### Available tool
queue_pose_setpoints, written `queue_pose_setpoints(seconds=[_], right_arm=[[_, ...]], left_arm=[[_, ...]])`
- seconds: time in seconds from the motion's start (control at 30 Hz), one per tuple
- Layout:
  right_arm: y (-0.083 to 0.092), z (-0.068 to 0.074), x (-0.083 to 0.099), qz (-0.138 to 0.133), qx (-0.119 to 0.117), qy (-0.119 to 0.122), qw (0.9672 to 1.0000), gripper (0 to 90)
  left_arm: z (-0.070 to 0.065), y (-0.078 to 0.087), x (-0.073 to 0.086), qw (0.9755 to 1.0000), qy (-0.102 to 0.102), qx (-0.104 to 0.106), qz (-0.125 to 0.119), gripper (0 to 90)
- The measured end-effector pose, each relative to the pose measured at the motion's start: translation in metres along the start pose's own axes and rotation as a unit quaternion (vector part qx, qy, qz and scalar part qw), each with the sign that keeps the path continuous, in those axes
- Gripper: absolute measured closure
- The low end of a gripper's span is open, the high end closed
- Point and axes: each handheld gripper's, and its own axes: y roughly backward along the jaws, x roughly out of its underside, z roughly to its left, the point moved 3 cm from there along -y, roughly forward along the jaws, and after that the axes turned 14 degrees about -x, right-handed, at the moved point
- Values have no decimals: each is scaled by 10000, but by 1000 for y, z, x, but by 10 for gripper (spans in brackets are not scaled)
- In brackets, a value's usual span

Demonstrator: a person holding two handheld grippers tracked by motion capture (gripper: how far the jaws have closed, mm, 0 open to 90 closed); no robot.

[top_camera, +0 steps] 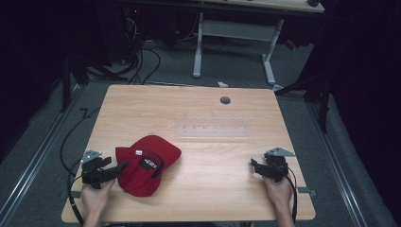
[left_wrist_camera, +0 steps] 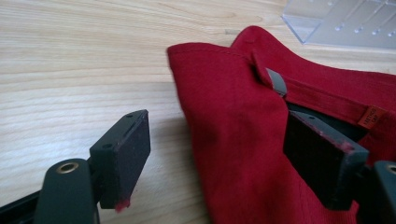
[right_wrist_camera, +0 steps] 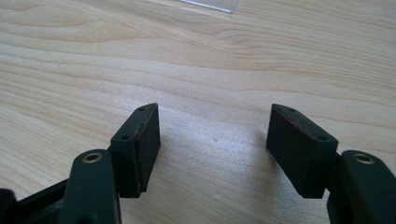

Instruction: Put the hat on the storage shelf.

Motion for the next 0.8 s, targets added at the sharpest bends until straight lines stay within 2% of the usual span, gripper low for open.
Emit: queue_pose_setpoints(seconds=[0.2, 0.37, 0.53, 0.67, 0.8], right_arm=[[0, 0, 0, -1, -7, 4, 10000, 352], [0, 0, 0, -1, -7, 8, 10000, 352], [0, 0, 0, 4, -11, 10, 10000, 352], [0, 1, 0, 6, -22, 22, 10000, 349], [0, 1, 0, 8, -22, 29, 10000, 348]], left_arm=[[-3, -9, 5, 9999, -35, -61, 81, 242], [-6, -15, 10, 9994, -281, -167, 131, 259], [-8, -18, 13, 9992, -307, -182, 165, 292], [-9, -22, 19, 9984, -478, -249, 175, 331], [-9, -23, 21, 9979, -562, -273, 195, 373]])
